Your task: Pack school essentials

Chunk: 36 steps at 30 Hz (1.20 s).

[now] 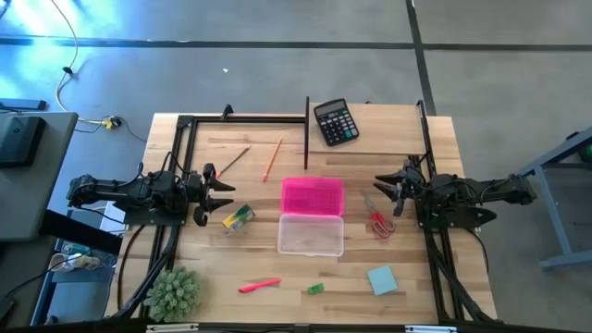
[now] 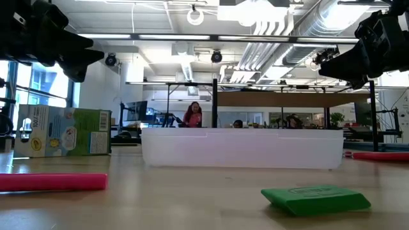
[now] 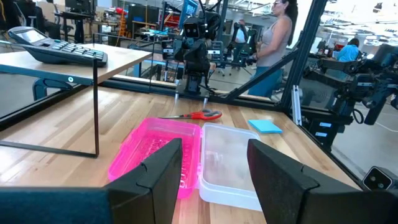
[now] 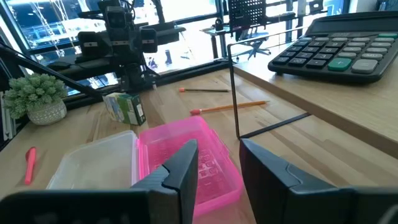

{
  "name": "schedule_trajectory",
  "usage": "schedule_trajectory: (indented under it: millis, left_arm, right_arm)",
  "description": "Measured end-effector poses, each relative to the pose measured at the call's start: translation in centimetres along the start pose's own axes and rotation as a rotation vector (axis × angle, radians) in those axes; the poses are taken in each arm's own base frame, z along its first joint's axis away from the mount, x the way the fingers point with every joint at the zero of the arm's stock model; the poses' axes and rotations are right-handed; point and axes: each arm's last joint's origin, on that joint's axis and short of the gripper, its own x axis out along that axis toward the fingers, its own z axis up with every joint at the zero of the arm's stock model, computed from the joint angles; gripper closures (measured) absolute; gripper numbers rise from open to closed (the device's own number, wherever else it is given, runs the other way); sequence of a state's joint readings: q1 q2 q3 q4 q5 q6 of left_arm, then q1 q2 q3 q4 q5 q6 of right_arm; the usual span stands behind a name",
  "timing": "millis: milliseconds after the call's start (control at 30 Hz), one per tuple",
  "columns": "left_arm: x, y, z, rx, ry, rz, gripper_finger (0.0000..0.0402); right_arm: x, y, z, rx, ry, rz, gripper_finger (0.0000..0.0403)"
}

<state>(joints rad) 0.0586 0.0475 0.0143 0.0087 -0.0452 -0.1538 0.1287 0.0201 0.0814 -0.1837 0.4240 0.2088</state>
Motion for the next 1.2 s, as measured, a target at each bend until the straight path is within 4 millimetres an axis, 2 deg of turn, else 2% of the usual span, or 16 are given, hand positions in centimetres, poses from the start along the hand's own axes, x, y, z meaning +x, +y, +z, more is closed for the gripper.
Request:
schedule_trajectory:
  millis: [967,1200]
  left_arm:
    - [0.0,0.01,0.0,0.0,0.0,0.001,0.0229]
    - [-0.01,0.19,0.23,0.006,-0.032,0.074,0.0229]
  right_arm:
    - [0.0,0.0,0.0,0.0,0.0,0.0,0.0295]
    - [0.0,0.0,0.0,0.0,0.0,0.0,0.0295]
